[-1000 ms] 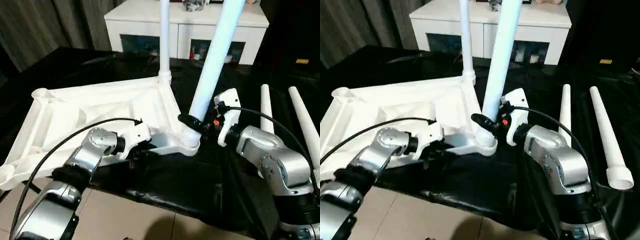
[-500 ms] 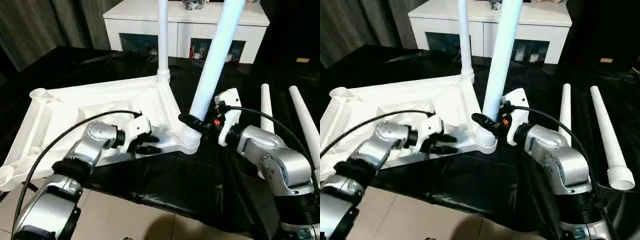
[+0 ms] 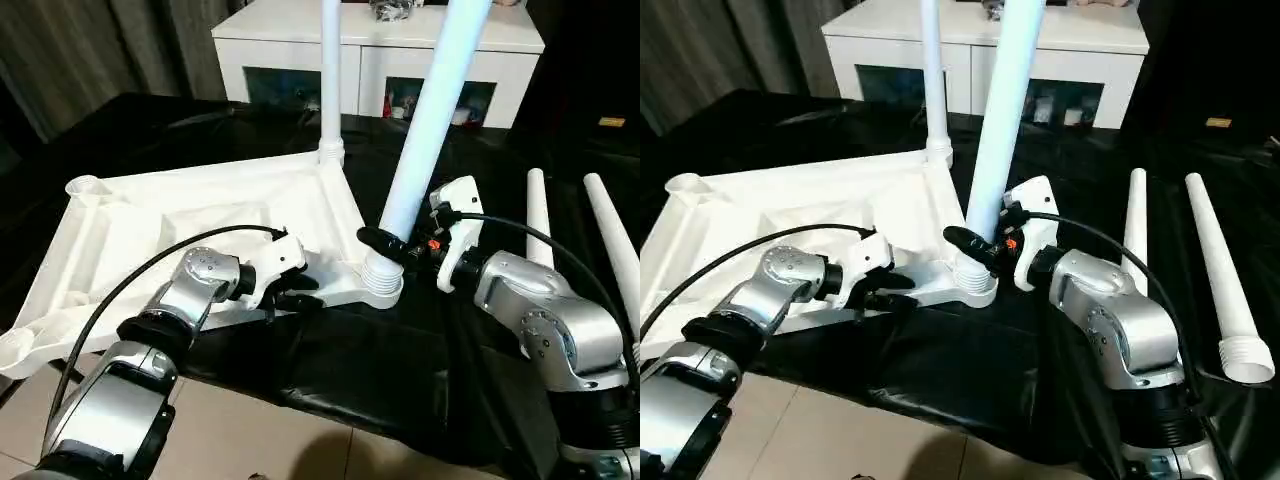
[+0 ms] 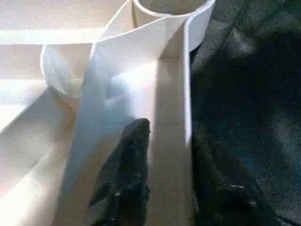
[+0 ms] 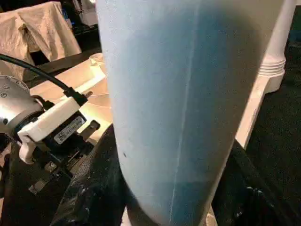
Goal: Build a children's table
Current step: Insert table leg to table base
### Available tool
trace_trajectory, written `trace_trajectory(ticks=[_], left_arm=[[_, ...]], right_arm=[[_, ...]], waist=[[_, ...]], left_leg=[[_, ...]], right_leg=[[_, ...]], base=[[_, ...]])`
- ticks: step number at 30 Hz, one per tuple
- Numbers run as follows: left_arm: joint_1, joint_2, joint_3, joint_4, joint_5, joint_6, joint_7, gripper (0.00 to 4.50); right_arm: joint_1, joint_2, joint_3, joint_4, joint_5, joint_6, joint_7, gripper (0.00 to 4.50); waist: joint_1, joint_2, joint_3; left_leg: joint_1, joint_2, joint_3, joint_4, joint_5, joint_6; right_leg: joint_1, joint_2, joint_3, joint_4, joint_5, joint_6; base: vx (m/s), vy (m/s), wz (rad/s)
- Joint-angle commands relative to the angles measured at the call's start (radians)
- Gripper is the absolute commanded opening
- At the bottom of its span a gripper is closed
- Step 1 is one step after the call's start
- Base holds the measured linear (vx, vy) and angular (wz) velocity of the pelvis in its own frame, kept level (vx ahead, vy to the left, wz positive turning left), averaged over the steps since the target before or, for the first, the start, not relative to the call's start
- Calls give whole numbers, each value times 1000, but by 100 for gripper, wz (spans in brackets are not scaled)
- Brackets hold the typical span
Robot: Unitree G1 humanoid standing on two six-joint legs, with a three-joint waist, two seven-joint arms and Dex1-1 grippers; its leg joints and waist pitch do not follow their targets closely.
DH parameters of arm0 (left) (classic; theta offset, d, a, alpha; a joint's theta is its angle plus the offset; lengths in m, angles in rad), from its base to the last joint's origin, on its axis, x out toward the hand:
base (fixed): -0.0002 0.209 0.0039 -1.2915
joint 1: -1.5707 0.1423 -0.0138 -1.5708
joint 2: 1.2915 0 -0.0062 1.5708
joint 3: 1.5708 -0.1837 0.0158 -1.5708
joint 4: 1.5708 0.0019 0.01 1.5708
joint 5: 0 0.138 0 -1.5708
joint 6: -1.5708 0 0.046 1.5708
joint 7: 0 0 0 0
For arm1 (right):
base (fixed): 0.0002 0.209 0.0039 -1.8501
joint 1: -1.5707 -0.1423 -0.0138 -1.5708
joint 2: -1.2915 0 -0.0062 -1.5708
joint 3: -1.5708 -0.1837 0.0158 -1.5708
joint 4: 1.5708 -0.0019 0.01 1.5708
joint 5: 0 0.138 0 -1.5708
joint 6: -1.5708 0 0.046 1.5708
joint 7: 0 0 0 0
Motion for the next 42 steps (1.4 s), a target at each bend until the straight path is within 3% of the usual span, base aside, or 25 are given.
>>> trace_trajectory(ticks=[1,6,10,11,16,17,22,24,27,28,30,31,34,42], left_arm=[[-17,1,12,31,8,5,7,116],[-16,0,9,47,6,11,-23,85],[9,10,-9,36,16,16,-53,53],[16,13,-9,26,13,17,-59,43],[42,23,-4,-21,-1,24,-78,19],[52,27,-1,-43,-8,30,-85,5],[89,43,-2,-112,-18,44,-103,0],[119,58,-3,-159,-20,53,-116,0],[130,64,-4,-177,-21,57,-122,0],[150,74,-5,-210,-23,68,-130,0],[165,82,-6,-233,-24,74,-134,0],[178,88,-6,-257,-25,85,-136,0],[216,101,-5,-343,-43,126,-155,0],[228,102,6,-380,-47,141,-130,0]], right_arm=[[-36,9,19,32,-26,-34,-11,185],[-63,35,33,114,-53,-74,-22,185],[-78,55,22,177,-59,-97,-33,185],[-80,55,23,184,-60,-88,-34,185],[-86,45,40,210,-78,-76,-22,185],[-85,43,45,216,-81,-76,-17,185],[-80,40,57,228,-85,-71,-3,185],[-82,44,60,254,-91,-87,1,185],[-84,45,60,265,-93,-95,2,184],[-86,48,58,283,-93,-99,4,184],[-84,48,59,295,-94,-100,8,184],[-82,50,58,302,-96,-98,13,184],[-63,60,41,301,-80,-92,22,184],[-2,78,-17,322,-51,-138,2,184]], waist=[[-1,-2,-65],[-4,-1,-63],[-5,-1,-66],[-3,-7,-67],[-3,-8,-67],[-4,-12,-67],[-7,-11,-64],[-7,-15,-63],[-14,-12,-62],[-15,-24,-62],[-17,-18,-63],[-17,-20,-63],[-17,-20,-62],[-16,-20,-60]], left_leg=[[22,43,-19,-68,-284,-5],[20,43,-20,-70,-298,-9],[18,45,-20,-69,-271,-1],[17,46,-20,-68,-259,6],[15,46,-18,-68,-236,22],[17,47,-17,-67,-235,23],[18,47,-15,-68,-248,26],[16,49,-17,-71,-253,22],[16,48,-18,-72,-267,17],[16,48,-16,-71,-264,20],[12,50,-18,-72,-249,23],[17,48,-16,-71,-253,25],[16,51,-16,-72,-249,27],[18,49,-16,-75,-282,11]], right_leg=[[51,-65,39,-79,-177,-241],[48,-66,38,-82,-219,-232],[50,-65,37,-76,-162,-247],[52,-67,38,-73,-144,-253],[53,-67,37,-71,-122,-258],[53,-67,37,-70,-121,-259],[49,-66,38,-75,-172,-250],[50,-68,38,-75,-188,-245],[47,-67,38,-77,-203,-240],[48,-66,38,-78,-202,-239],[49,-69,38,-73,-196,-240],[45,-66,39,-77,-200,-238],[45,-67,39,-74,-190,-241],[40,-66,41,-80,-243,-220]], base=[[0,0,0],[0,0,0],[0,0,0],[0,0,0],[0,0,0],[0,0,0],[0,0,0],[0,0,0],[0,0,0],[0,0,0],[0,0,0],[0,0,0],[0,0,0],[0,0,0]])
